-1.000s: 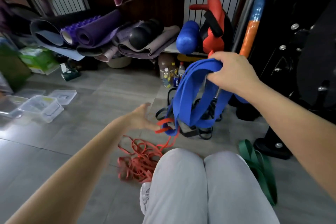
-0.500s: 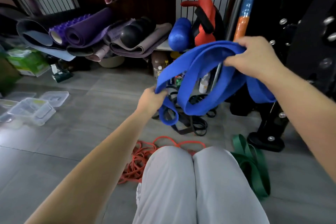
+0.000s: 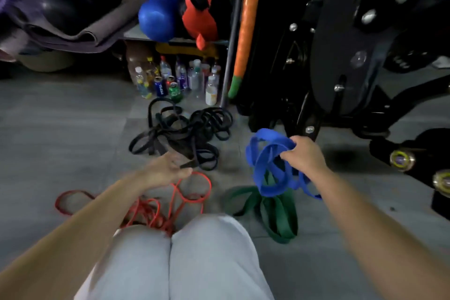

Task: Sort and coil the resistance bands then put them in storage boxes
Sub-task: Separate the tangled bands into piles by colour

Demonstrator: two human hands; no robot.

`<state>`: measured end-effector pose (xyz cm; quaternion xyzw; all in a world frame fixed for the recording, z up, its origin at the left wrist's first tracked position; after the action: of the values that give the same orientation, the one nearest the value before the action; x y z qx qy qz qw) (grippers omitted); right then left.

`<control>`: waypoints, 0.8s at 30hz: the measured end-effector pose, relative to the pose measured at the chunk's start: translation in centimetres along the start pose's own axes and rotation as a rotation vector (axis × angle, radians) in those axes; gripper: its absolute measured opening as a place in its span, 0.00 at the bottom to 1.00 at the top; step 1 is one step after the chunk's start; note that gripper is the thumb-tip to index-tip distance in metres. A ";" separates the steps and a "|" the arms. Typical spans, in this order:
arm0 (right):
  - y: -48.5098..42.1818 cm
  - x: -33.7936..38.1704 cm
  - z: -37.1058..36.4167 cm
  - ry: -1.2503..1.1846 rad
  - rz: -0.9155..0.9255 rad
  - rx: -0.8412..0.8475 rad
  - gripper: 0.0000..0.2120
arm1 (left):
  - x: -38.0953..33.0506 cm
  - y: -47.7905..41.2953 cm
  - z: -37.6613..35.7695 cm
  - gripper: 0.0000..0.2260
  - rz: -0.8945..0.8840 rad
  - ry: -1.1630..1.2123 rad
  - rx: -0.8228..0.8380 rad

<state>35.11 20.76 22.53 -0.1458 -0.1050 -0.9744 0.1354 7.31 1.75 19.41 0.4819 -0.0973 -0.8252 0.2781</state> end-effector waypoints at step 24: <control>-0.5 37.5 -18.7 -0.262 0.826 0.562 0.12 | 18.7 -3.9 13.4 0.56 -0.244 0.259 -0.424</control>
<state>-4.40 7.95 16.73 -0.2539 -0.3125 -0.7473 0.5287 -12.63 -6.80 10.84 0.5227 0.1728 -0.7860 0.2813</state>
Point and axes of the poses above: each hand's wrist, its own y-axis away from the middle knuckle, its own z-axis out of the back of the hand, x = y × z, the point moved 3 cm from there along -y, towards the middle knuckle, and after that the axes turned 10 degrees about y, right-handed, at the moved point
